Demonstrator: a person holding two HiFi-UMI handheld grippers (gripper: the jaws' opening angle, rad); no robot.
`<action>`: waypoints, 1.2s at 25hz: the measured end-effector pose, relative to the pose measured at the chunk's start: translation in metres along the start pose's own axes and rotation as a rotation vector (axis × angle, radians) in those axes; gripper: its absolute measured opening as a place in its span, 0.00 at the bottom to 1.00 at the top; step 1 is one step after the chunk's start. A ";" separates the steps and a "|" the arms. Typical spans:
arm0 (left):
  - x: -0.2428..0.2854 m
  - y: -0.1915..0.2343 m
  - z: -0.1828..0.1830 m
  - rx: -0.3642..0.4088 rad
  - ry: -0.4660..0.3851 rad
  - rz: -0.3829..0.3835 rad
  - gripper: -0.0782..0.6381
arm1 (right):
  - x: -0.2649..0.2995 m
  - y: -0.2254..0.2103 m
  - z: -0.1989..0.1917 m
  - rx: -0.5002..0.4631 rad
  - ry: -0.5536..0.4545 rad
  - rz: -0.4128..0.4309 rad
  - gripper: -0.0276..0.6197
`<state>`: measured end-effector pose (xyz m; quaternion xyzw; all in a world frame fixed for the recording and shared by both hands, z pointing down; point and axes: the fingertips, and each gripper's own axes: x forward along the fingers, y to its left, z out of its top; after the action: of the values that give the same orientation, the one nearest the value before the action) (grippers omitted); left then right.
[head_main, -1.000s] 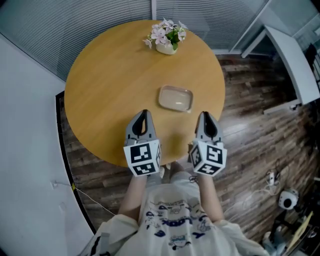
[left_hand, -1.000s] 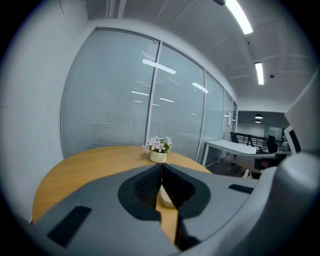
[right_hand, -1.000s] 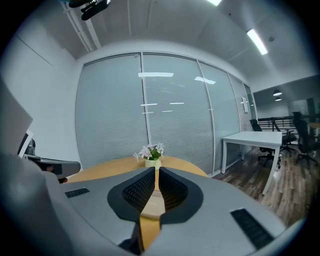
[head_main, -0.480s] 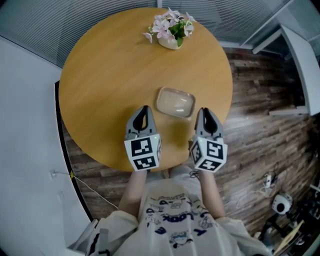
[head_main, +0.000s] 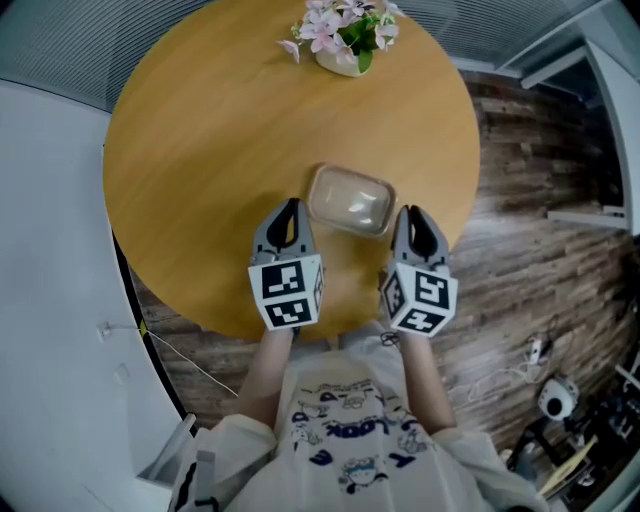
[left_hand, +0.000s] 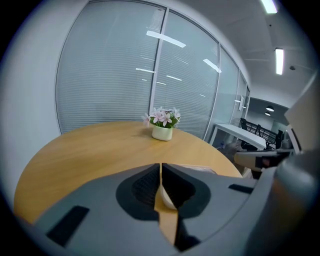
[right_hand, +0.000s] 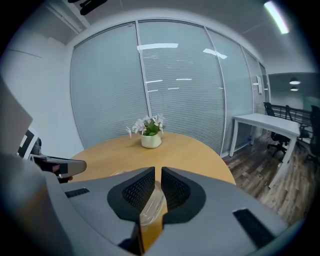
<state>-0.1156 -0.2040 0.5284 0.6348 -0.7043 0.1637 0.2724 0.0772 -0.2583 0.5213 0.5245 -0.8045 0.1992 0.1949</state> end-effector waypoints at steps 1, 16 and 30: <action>0.004 -0.001 -0.002 0.001 0.008 -0.006 0.12 | 0.003 -0.001 -0.002 0.000 0.008 -0.001 0.08; 0.038 -0.006 -0.024 -0.001 0.094 -0.048 0.15 | 0.025 -0.005 -0.031 0.002 0.105 0.013 0.08; 0.045 0.005 -0.039 -0.014 0.126 -0.073 0.19 | 0.031 0.007 -0.048 0.019 0.136 0.031 0.12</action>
<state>-0.1162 -0.2172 0.5868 0.6466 -0.6634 0.1884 0.3261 0.0644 -0.2543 0.5771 0.4990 -0.7956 0.2450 0.2408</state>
